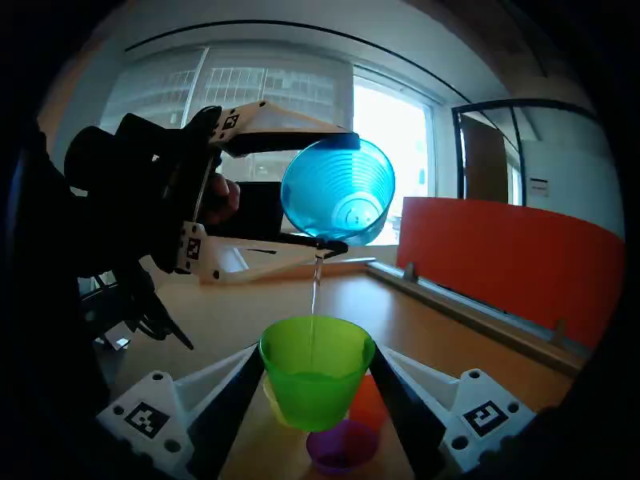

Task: Pour water

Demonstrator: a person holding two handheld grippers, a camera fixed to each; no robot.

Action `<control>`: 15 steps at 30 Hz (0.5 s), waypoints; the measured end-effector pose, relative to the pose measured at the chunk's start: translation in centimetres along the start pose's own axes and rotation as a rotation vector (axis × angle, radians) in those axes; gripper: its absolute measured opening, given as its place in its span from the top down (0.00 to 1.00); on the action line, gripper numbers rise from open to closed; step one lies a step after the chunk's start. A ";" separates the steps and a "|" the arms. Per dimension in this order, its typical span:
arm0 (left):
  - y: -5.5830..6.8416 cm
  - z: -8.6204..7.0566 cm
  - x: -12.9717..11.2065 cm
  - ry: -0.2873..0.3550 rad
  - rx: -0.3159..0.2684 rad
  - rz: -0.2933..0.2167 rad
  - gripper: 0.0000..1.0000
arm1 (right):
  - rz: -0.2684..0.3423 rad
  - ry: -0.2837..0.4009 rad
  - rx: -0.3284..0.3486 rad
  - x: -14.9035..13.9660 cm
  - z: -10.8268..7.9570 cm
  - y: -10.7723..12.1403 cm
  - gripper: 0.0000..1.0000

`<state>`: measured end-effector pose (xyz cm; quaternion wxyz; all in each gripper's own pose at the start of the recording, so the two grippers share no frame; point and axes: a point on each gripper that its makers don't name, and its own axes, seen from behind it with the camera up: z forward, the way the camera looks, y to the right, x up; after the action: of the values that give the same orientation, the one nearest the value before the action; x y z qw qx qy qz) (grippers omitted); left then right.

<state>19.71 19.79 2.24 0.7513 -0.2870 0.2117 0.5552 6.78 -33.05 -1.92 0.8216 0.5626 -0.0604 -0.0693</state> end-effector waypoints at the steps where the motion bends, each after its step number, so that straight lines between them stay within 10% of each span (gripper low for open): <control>1: 0.0 0.0 0.0 0.000 0.000 0.001 0.12 | 0.000 0.000 0.000 0.0 0.0 0.0 0.07; 15: 0.2 0.0 0.2 0.000 -0.004 0.018 0.12 | 0.000 -0.002 0.000 -0.3 -0.2 0.1 0.08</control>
<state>19.58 19.97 2.14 0.7458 -0.2866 0.2129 0.5624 6.55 -32.76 -1.90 0.8216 0.5624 -0.0611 -0.0702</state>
